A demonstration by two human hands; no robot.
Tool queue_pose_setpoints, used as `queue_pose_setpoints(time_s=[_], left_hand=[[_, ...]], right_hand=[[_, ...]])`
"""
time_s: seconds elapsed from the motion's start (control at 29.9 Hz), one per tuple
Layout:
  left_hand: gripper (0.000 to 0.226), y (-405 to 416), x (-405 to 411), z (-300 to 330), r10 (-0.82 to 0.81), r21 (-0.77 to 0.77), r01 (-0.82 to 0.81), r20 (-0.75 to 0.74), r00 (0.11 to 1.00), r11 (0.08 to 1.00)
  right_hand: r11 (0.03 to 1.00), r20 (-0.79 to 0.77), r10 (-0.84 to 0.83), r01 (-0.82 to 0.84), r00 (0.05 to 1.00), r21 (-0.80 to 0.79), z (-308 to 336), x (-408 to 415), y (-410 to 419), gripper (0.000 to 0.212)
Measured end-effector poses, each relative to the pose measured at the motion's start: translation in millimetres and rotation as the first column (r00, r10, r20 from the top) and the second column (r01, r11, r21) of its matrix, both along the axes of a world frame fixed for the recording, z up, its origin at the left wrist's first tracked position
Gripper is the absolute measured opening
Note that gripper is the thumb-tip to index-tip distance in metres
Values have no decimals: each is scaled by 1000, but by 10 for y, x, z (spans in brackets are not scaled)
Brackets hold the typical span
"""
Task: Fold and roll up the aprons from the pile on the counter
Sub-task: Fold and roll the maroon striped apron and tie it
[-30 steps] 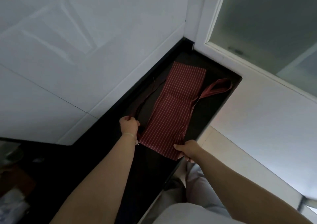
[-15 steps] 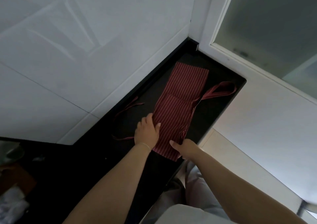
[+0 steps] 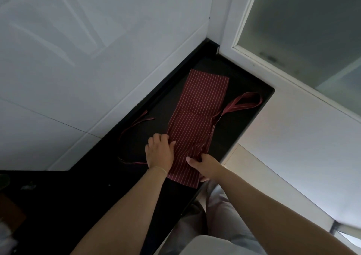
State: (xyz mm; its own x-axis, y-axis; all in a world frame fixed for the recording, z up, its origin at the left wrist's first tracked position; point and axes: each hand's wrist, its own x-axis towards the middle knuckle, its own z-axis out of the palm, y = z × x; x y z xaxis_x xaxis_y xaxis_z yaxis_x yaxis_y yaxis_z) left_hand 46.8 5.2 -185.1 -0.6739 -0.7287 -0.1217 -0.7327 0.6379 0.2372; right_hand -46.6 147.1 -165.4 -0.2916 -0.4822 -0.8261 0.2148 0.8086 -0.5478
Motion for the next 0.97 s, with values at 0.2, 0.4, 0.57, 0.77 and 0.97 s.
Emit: queue_pose_setpoints(time_s=[0.2,0.4,0.57,0.77,0.97], left_hand=[[51,-193,-508,125,44,194,-75,155,987,978],[44,-460,-972,223,-57,432,-103,343,938,896],[28,-519,-1080,237,-58,466,-114,338,939,877],[20,-420,-855,98,72,397,-89,59,996,913],[42,-108,-854,18,-90,-23,88,-99,991,996]], right_hand=[[986,289,-164,167,943,15,-58,-69,110,50],[747,-70,-664,655,745,-111,-229,-500,-146,53],[822,-251,-570,535,783,-198,-182,-1006,-354,42],[979,-508,-174,93,844,-180,-181,-1186,-240,12],[990,-475,-135,106,869,-88,-225,-1270,-330,22]])
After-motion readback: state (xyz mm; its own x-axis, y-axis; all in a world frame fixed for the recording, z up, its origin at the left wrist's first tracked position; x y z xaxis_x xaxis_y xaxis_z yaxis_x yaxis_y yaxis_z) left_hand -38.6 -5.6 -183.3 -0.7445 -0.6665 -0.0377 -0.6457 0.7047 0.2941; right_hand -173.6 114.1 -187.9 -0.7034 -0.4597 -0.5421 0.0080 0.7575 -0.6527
